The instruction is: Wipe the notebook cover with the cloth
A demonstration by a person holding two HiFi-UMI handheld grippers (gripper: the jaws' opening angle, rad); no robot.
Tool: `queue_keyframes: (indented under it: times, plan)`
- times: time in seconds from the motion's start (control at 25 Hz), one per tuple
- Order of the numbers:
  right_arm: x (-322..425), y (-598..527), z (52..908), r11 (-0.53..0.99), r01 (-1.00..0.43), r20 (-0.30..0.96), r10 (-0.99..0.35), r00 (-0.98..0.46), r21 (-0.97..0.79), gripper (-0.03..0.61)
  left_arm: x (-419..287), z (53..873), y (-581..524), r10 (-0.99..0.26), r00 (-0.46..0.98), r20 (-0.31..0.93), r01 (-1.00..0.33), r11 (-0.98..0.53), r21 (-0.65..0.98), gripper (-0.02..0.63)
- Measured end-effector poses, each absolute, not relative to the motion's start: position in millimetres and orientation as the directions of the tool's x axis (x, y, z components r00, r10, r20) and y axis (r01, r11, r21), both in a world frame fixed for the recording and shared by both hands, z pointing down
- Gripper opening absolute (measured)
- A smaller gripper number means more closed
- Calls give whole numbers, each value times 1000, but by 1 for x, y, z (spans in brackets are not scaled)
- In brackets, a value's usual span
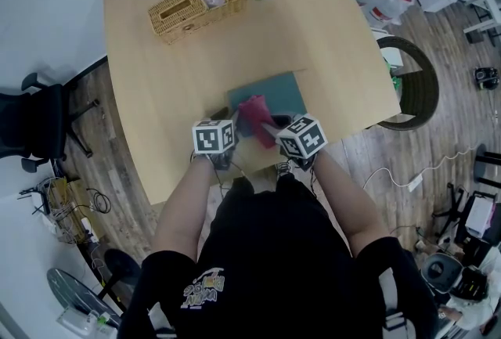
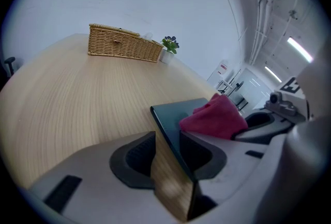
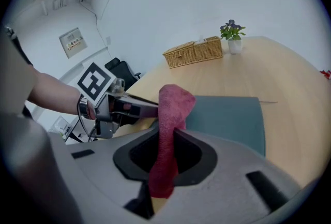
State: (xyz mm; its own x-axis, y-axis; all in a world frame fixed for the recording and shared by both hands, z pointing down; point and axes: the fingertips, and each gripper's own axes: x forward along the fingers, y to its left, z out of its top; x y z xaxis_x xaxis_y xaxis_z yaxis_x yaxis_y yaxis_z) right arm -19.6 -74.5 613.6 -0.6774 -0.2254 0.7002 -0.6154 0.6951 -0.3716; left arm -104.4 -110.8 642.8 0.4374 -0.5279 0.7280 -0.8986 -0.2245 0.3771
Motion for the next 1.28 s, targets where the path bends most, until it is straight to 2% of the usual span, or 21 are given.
queue_keyframes:
  times: [0.24, 0.4, 0.56, 0.72, 0.96, 1.28]
  plan:
    - [7, -124, 605, 720, -658, 738, -318, -595, -220, 69, -102, 643, -112, -528, 435, 729, -899, -223, 376, 140]
    - [16, -160, 599, 757, -650, 763, -388, -517, -56, 69, -101, 642, -112, -528, 436, 729, -899, -222, 377, 140]
    - [14, -192, 592, 806, -575, 779, -449, -439, 141, 69, -101, 642, -113, -526, 437, 730, -899, -221, 379, 140]
    - [3, -208, 600, 853, -438, 792, -466, -395, 283, 69, -101, 642, -114, -523, 444, 728, -895, -219, 388, 138]
    - [-14, -195, 628, 907, -328, 836, -385, -391, 264, 69, -103, 645, -115, -522, 445, 728, -895, -220, 389, 137]
    - [-17, -177, 636, 911, -358, 840, -350, -414, 203, 67, -103, 645, -116, -527, 438, 728, -898, -221, 380, 137]
